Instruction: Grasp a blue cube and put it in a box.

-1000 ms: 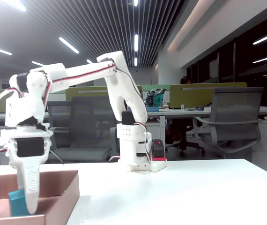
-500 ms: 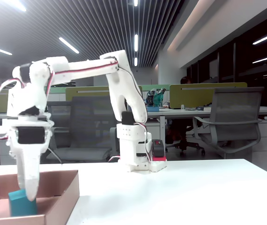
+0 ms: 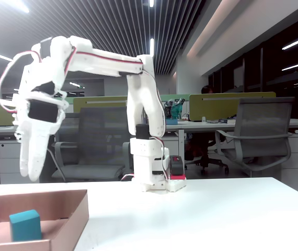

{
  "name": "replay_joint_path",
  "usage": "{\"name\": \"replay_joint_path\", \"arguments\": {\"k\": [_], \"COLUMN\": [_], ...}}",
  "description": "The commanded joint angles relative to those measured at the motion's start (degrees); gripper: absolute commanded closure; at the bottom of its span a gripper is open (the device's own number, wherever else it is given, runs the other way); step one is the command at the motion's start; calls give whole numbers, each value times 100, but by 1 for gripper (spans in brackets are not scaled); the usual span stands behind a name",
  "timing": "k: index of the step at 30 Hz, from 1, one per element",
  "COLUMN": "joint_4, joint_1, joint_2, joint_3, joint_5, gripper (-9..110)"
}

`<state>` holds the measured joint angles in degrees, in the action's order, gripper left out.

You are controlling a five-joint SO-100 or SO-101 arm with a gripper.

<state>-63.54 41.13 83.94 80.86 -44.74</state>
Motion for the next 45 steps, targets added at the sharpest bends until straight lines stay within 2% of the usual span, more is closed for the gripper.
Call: {"name": "replay_joint_path", "arguments": {"k": [1, 35, 45], "joint_4": [97, -35, 316], "joint_1": [9, -492, -501], "joint_2": [606, 4395, 5546], "joint_3": [132, 3155, 4219], "joint_5": [-79, -413, -492], "gripper": [70, 71, 71]}}
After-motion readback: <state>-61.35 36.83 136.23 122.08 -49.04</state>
